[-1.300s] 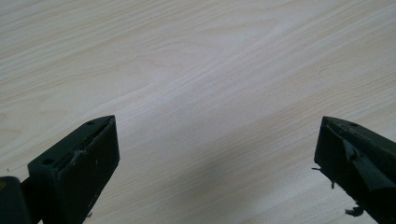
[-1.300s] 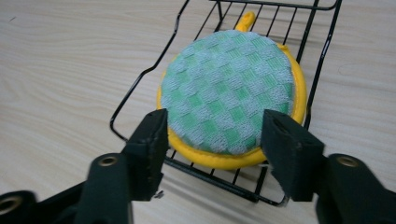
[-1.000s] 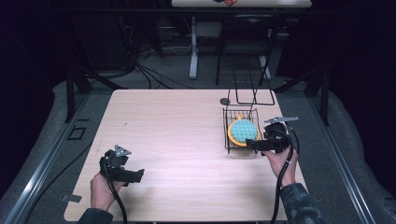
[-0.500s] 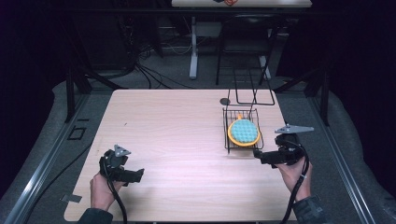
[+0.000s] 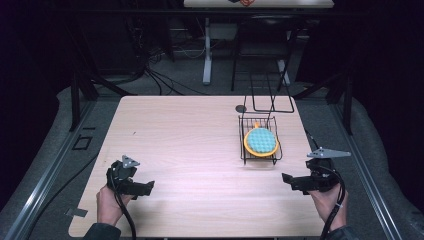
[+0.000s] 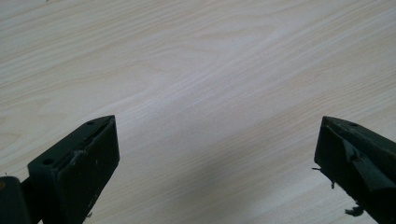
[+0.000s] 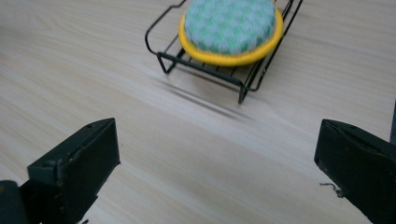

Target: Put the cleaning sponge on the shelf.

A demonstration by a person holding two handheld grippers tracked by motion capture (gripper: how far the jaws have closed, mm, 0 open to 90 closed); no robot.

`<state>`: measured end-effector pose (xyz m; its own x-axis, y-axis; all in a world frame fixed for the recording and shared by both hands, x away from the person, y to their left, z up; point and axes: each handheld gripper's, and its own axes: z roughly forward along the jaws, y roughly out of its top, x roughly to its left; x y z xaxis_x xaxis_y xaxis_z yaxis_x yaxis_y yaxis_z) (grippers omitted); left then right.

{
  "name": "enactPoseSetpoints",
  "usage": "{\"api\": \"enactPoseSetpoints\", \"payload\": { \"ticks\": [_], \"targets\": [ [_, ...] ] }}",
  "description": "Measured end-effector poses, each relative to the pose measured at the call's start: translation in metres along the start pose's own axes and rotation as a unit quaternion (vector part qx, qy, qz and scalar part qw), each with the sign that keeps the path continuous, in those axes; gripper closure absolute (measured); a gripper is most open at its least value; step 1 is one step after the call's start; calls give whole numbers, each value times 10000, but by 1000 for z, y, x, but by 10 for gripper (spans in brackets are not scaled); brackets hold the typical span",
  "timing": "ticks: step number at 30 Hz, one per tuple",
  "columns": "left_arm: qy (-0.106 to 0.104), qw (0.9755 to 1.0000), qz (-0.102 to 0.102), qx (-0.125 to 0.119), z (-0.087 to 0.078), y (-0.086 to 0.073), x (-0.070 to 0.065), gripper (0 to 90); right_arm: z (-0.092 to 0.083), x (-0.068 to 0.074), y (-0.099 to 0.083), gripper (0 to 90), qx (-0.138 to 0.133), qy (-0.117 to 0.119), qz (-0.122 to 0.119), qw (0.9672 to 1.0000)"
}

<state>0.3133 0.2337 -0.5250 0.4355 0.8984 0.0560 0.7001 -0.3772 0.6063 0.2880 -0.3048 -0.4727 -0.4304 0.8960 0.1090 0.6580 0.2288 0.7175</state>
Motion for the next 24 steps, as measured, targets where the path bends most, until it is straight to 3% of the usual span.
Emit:
{"api": "enactPoseSetpoints", "payload": {
  "ticks": [4, 12, 24],
  "targets": [
    [-28, 10000, 6, 9, 1, 0, 0, 1, 6, -4, -17, 0, 219, -10, 65, 9997],
    [-89, 9999, 77, 42, 2, 1, -2, 1, 25, -5, -40, 2, 705, -78, -114, 9974],
    [-208, 9997, 61, 57, 6, 1, -3, 1, 28, -14, -42, 8, 736, -105, 30, 9972]
  ]
}}
